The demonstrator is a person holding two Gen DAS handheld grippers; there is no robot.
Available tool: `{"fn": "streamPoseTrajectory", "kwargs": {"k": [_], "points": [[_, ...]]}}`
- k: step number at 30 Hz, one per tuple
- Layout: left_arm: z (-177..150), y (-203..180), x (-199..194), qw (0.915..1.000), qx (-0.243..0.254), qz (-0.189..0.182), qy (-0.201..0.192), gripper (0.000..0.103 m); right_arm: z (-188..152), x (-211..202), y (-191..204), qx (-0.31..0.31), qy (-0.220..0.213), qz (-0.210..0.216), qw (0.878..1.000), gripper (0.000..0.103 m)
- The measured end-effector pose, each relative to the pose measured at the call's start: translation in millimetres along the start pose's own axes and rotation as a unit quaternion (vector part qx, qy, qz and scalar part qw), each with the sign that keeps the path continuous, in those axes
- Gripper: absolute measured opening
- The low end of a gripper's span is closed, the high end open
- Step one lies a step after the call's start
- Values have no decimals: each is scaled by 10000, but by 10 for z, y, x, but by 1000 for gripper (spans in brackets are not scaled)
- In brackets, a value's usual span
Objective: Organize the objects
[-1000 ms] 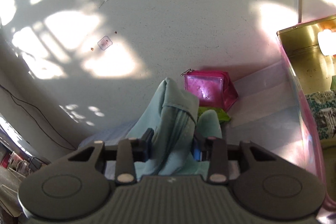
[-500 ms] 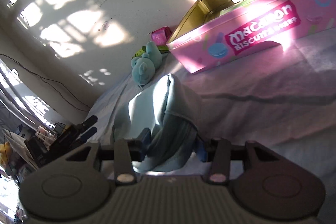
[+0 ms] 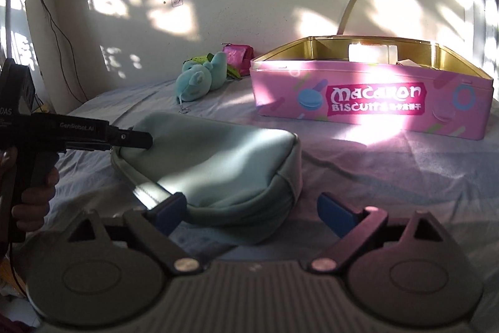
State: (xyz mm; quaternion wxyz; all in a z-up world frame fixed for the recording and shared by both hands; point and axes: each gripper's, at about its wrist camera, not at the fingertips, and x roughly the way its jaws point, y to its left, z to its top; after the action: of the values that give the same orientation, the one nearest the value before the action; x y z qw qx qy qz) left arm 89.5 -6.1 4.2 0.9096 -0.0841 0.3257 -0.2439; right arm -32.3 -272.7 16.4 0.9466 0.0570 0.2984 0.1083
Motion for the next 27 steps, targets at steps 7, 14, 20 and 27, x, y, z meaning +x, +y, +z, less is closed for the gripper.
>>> {"fn": "streamPoseTrajectory", "kwargs": {"k": [7,14,20,27], "points": [[126,-101,-268,9987,-126,-199,-446,46,122,-9,-34,-101,-269,2,9996,64],[675,-732,-119,9920,414,-436,-1111,46,582,-233,-366,-280,-1481,-641,9865,61],[1104,-1161,487,9911,564,-429,-1125,46,1069,-19,-963,-173,-1839,-1190,9756,61],[1310,-1381,1190,9948,626,-210,-774,46,1387,498,-1542,4,-1710,-1657,9712,62]]}}
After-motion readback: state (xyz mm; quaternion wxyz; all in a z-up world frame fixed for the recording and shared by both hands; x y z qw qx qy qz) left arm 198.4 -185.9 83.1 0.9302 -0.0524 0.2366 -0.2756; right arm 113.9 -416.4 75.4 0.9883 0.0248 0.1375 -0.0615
